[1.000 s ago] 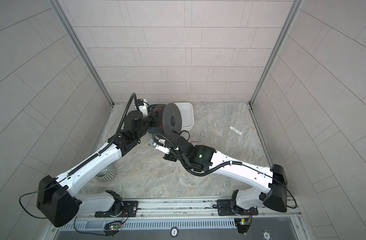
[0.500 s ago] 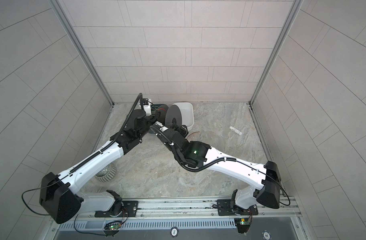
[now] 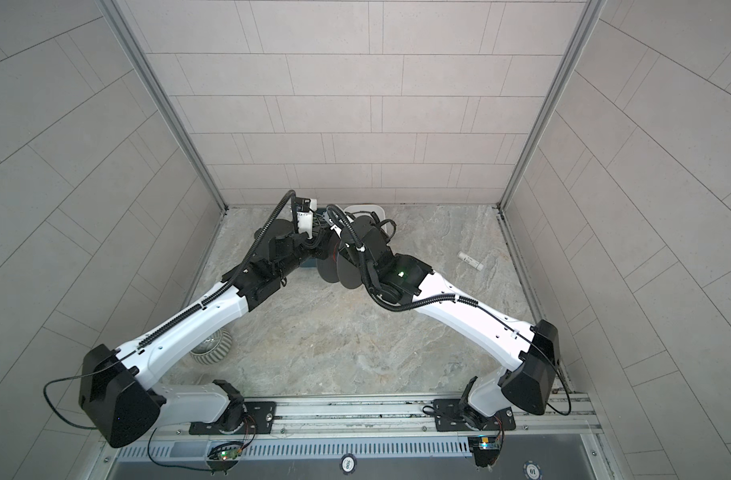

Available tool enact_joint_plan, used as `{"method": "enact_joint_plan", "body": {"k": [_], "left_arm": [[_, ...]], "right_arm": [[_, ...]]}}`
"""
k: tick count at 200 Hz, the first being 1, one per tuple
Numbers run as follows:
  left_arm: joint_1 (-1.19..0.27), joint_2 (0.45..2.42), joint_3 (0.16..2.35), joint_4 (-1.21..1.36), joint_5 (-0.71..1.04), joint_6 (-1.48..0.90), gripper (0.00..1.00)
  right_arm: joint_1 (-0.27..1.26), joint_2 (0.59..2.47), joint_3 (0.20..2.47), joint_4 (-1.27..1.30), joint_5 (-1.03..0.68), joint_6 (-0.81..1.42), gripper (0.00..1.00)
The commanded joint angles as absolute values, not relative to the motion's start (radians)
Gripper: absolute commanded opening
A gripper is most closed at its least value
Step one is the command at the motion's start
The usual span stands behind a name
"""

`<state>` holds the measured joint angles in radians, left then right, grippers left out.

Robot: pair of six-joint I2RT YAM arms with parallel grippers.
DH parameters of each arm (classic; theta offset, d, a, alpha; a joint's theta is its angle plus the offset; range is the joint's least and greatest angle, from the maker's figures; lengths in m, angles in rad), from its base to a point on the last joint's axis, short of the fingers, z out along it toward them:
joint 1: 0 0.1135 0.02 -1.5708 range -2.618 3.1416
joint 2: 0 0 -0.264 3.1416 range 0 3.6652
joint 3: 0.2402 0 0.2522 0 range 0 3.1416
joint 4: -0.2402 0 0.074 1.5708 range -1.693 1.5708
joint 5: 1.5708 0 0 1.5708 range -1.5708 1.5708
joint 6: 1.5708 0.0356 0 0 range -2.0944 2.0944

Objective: Wrap the cables
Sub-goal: 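Raise the red cable over the spool hub with the right gripper, then hold the cable above the spool with the right gripper while the left holds the spool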

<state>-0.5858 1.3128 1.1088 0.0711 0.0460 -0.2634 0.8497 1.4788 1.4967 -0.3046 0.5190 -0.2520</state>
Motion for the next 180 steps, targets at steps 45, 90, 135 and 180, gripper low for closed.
{"method": "enact_joint_plan", "body": {"k": [45,90,135,180], "left_arm": [[-0.586,1.304,1.136,0.121,0.159,-0.17,0.0],[-0.586,1.297,1.123,0.133,0.174,-0.153,0.0],[-0.585,1.274,1.116,0.123,0.153,-0.142,0.0],[-0.582,1.266,1.115,0.116,0.155,-0.155,0.0]], "right_arm": [[0.689,1.505,1.582,-0.361,0.444,-0.159,0.07],[0.613,1.52,1.564,-0.374,0.419,-0.135,0.1],[0.558,1.497,1.48,-0.34,0.363,-0.081,0.12],[0.46,1.465,1.327,-0.235,0.206,0.0,0.21]]}}
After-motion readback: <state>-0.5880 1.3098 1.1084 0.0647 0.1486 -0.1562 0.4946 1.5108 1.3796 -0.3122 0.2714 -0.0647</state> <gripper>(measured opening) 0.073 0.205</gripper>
